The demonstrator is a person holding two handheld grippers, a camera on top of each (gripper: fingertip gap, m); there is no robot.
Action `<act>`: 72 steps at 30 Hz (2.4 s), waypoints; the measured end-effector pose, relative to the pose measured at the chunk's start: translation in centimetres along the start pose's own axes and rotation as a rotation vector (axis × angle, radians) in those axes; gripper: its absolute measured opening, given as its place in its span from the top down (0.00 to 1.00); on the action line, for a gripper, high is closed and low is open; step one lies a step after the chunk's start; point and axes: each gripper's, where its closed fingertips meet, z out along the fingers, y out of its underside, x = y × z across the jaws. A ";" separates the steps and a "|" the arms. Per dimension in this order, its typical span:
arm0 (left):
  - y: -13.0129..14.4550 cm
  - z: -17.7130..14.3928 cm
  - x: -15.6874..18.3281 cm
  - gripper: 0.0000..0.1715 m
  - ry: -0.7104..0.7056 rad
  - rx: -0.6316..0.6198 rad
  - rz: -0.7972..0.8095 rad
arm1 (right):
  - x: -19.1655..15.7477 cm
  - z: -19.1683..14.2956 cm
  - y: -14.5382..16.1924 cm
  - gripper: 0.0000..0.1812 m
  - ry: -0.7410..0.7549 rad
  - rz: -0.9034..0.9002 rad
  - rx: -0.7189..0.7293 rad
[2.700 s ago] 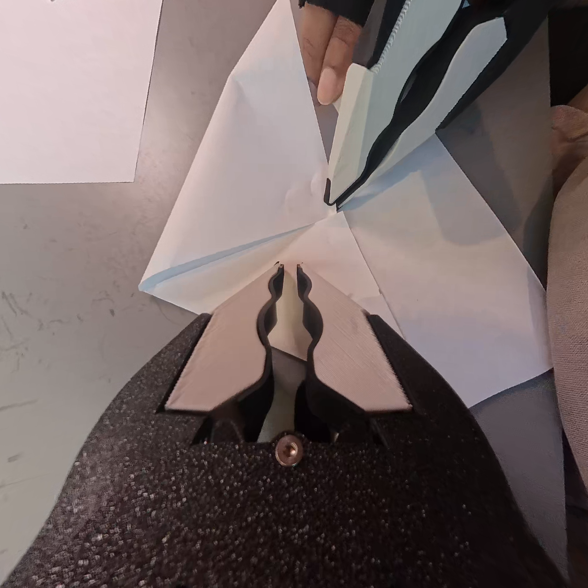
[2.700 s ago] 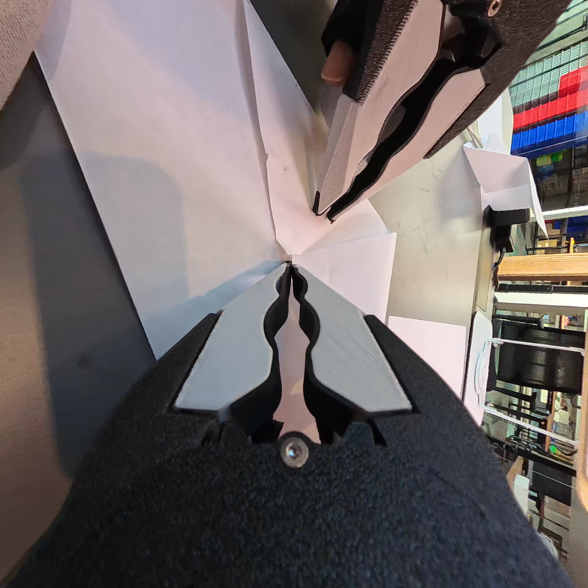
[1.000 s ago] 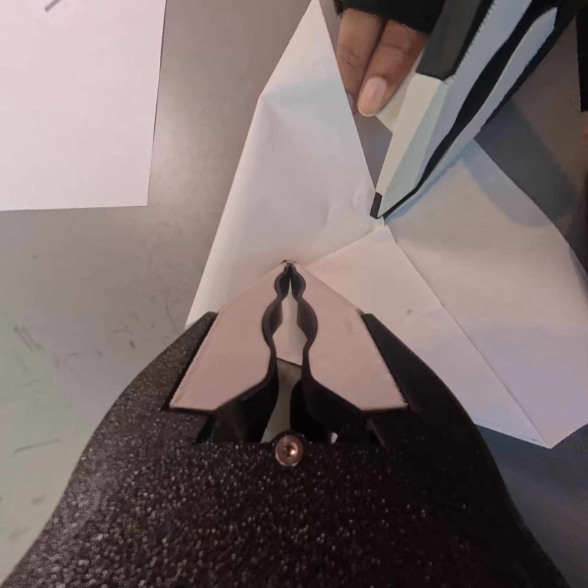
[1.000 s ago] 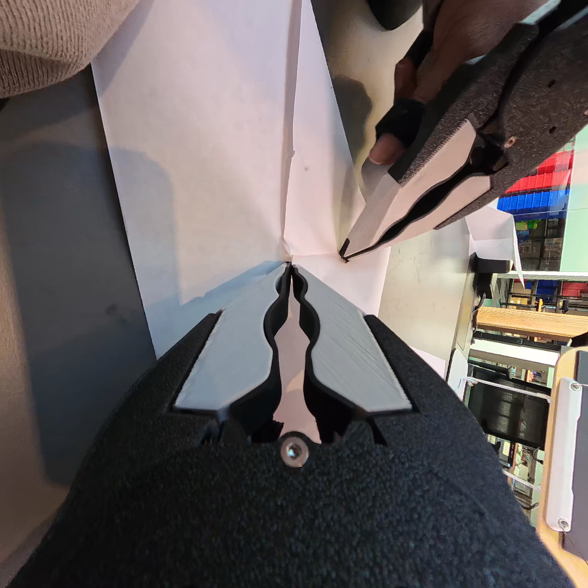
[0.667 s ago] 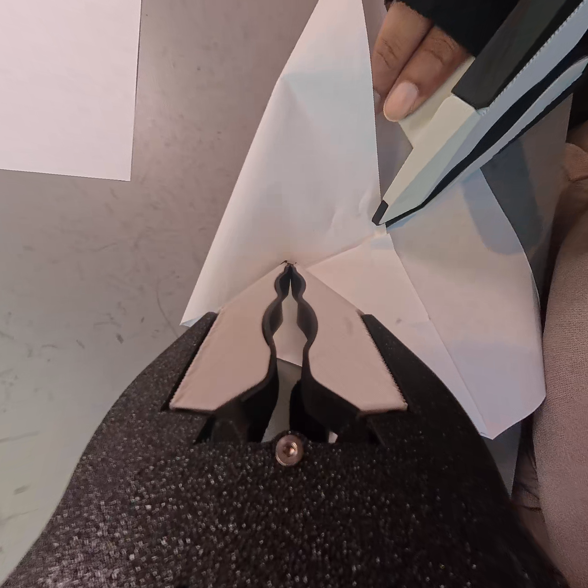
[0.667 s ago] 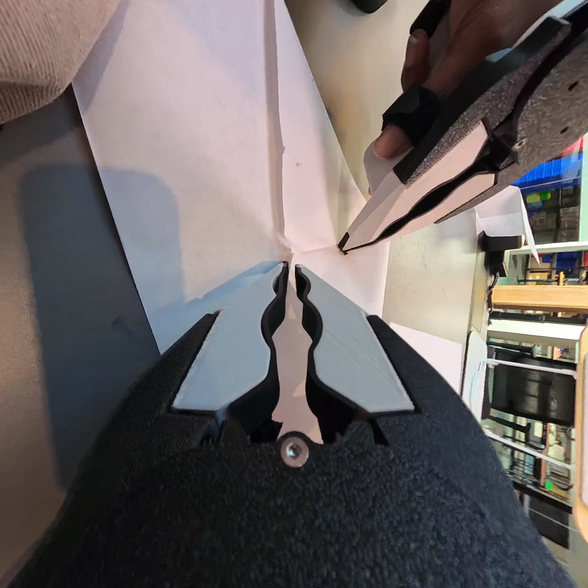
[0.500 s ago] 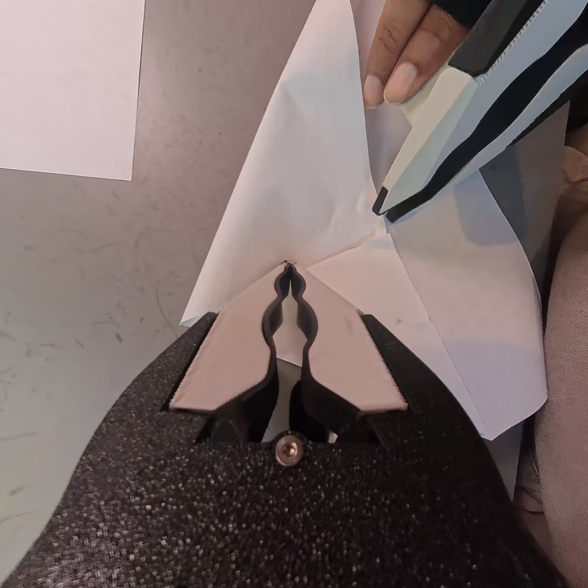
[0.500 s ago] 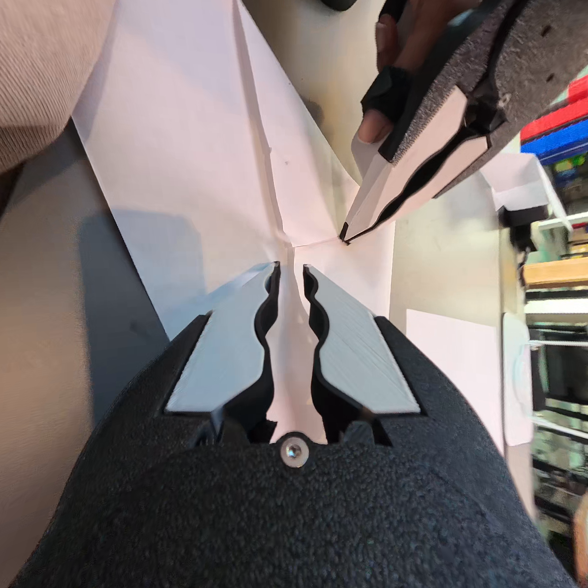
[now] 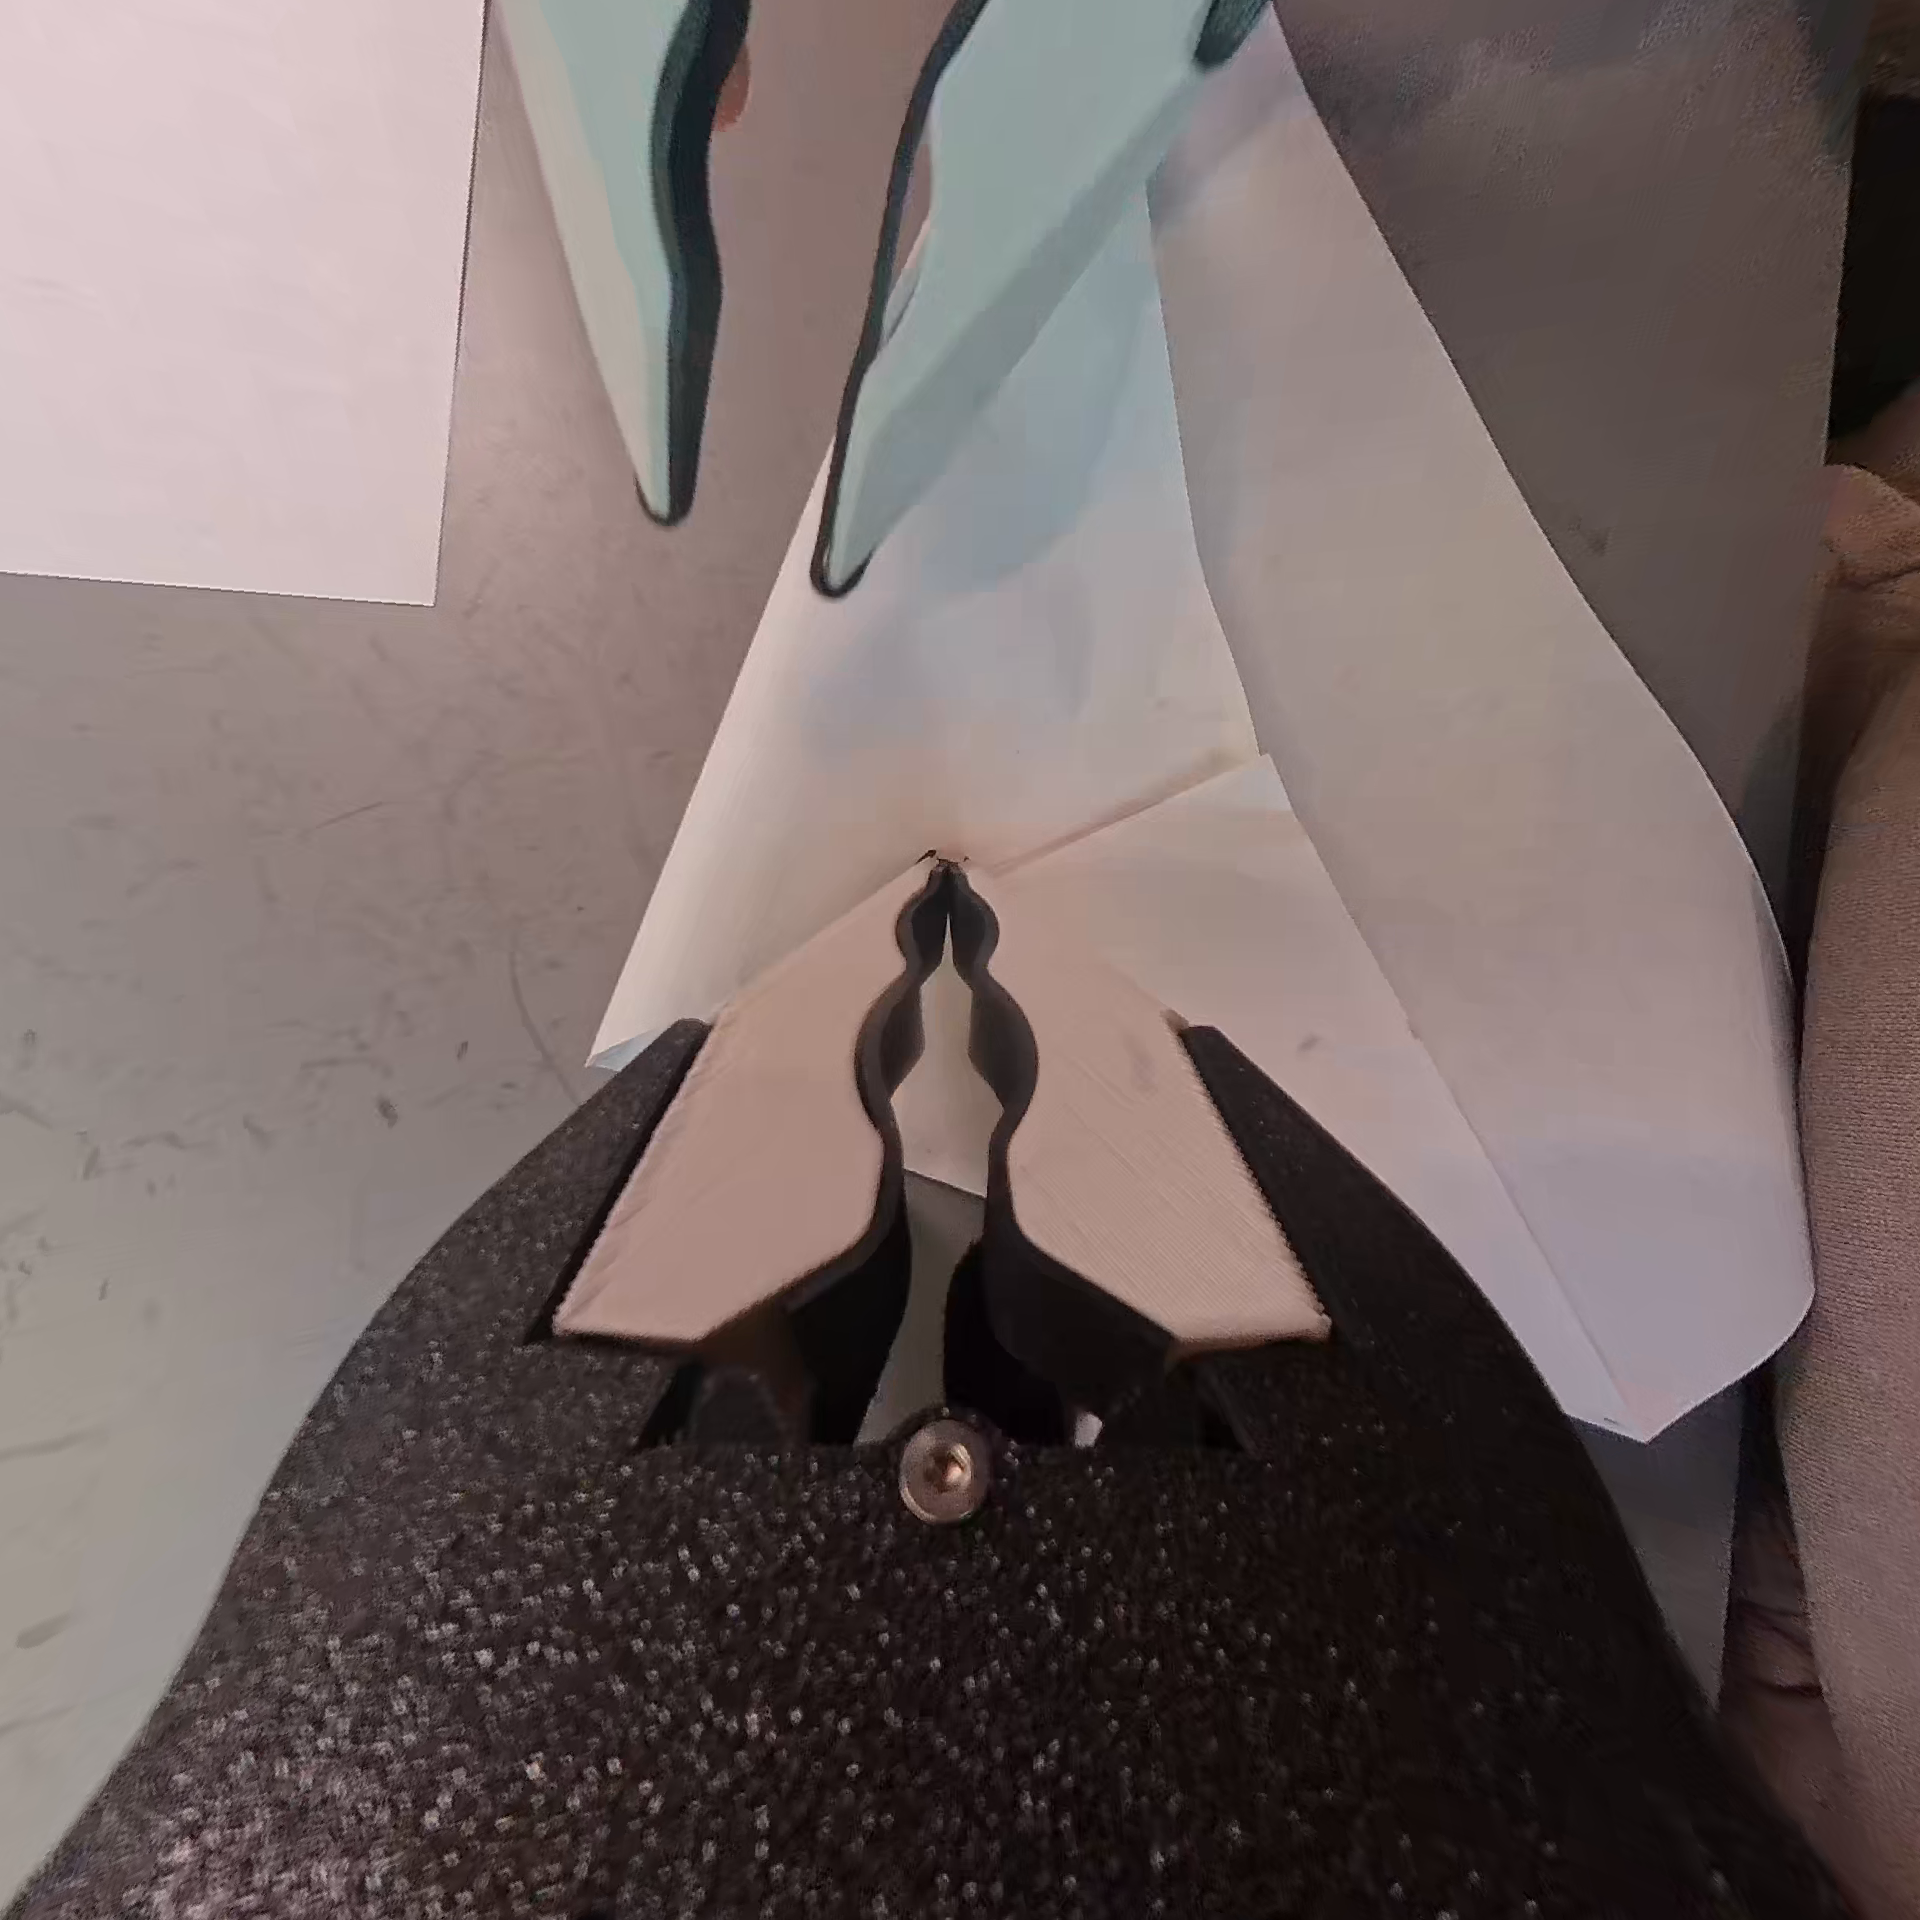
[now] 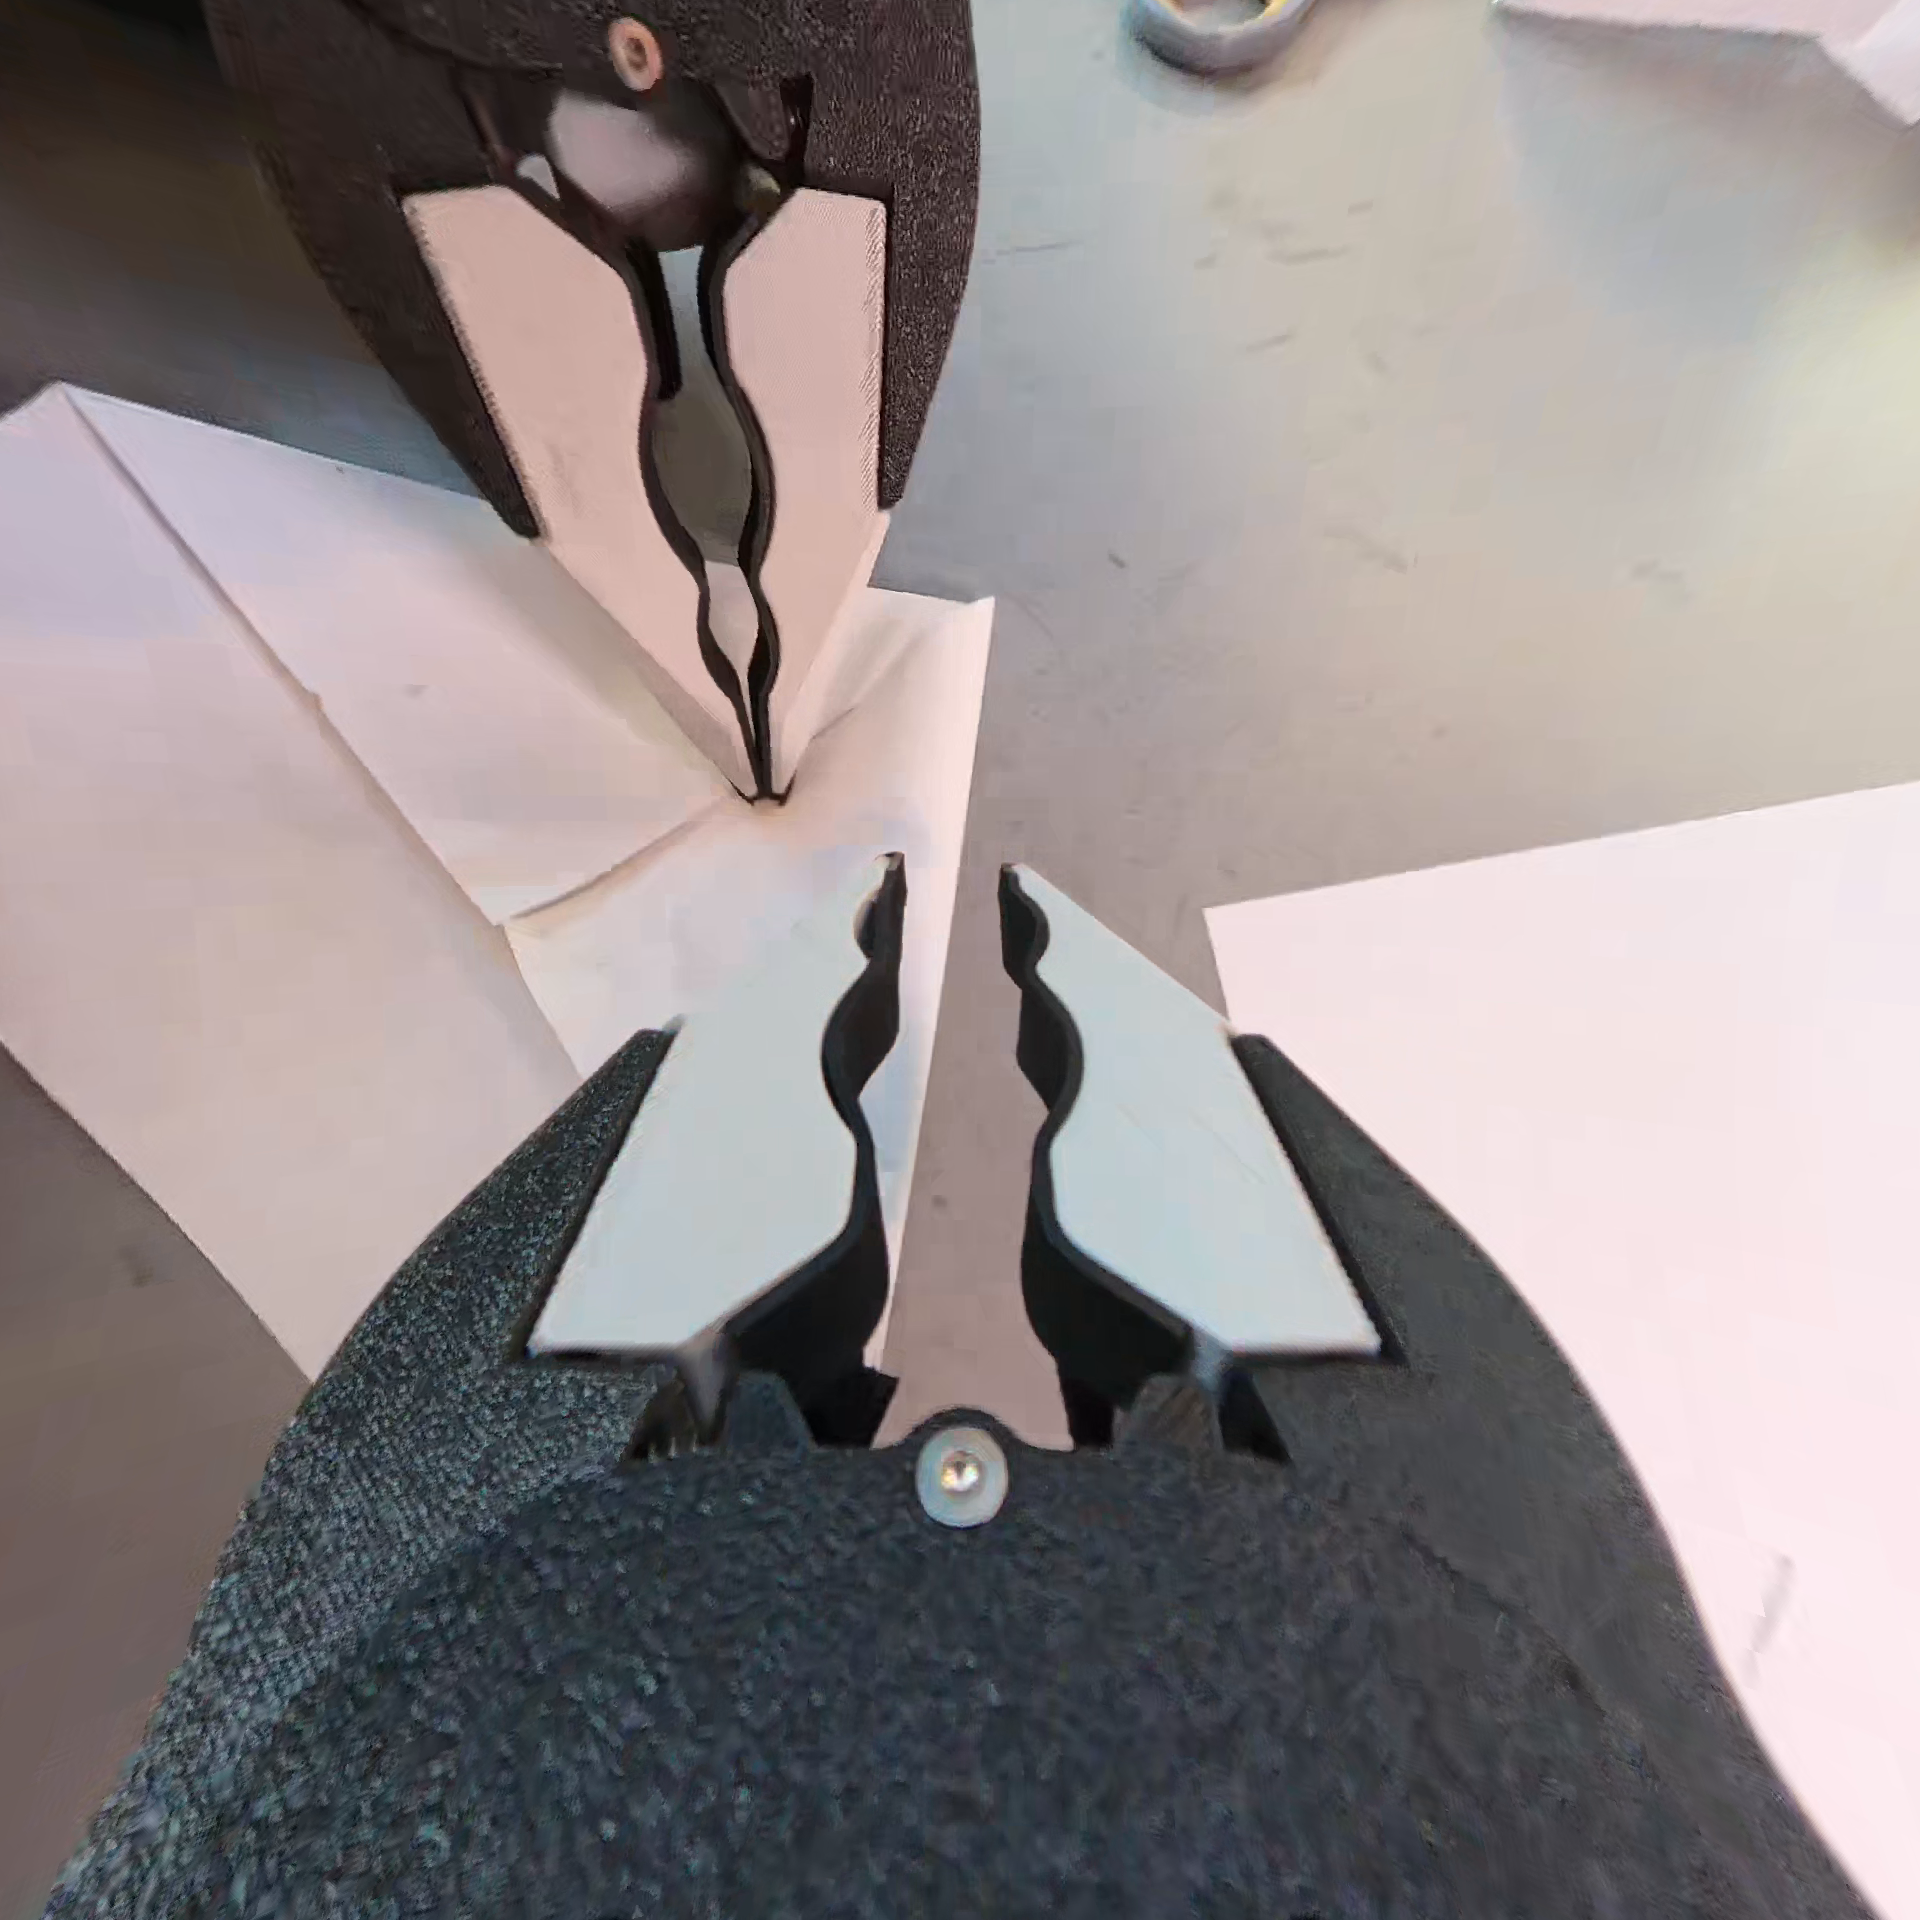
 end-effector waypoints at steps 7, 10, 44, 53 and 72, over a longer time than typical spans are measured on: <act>0.0 0.0 0.0 1.00 0.016 0.023 0.005 | 1.3 2.2 -1.4 0.94 -0.189 0.123 -0.011; 0.0 0.0 0.0 1.00 0.024 0.041 0.006 | 1.8 3.4 -2.6 0.94 -0.314 0.219 -0.011; -0.1 -0.1 -0.2 1.00 -0.104 0.148 0.105 | 1.0 5.9 -3.2 0.98 -0.687 0.427 -0.154; -0.1 -0.1 -0.1 1.00 -0.097 0.160 0.121 | 0.8 6.6 -3.3 1.00 -0.550 0.166 -0.167; -0.1 -0.1 0.0 1.00 -0.112 0.168 0.130 | 0.6 7.1 -2.8 1.00 -0.296 -0.051 -0.142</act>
